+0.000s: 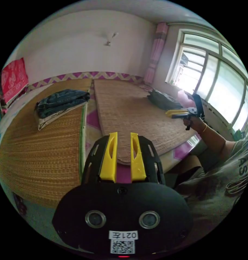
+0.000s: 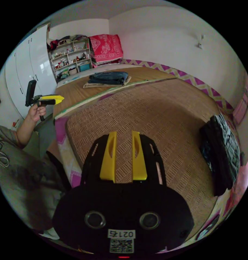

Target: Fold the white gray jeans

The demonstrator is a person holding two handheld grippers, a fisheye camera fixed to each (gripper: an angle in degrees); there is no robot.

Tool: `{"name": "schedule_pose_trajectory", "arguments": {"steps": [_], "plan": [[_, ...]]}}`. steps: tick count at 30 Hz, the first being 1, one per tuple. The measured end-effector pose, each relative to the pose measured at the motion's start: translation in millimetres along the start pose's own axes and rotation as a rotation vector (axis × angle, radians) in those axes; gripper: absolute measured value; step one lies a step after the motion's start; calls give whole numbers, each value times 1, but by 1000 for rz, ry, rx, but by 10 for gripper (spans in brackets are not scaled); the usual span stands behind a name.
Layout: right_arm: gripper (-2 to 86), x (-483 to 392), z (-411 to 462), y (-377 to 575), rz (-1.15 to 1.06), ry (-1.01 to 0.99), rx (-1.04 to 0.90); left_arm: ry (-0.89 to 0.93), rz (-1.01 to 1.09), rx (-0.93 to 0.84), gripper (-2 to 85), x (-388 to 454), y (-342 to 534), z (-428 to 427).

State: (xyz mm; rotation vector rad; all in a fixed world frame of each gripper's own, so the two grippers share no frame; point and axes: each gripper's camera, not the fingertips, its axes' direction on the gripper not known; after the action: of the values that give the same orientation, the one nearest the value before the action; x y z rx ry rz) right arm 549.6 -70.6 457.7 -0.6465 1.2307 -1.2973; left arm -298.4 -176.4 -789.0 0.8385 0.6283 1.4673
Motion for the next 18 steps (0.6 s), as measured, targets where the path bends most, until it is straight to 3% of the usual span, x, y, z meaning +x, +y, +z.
{"name": "schedule_pose_trajectory", "arguments": {"steps": [5, 9, 18], "plan": [[95, 0, -43, 40, 91, 34, 79, 19, 25, -6, 51, 49, 7, -3], [96, 20, -71, 62, 122, 207, 140, -42, 23, 66, 6, 82, 12, -11], [136, 102, -80, 14, 95, 515, 84, 19, -36, 34, 3, 101, -1, 16]]}}
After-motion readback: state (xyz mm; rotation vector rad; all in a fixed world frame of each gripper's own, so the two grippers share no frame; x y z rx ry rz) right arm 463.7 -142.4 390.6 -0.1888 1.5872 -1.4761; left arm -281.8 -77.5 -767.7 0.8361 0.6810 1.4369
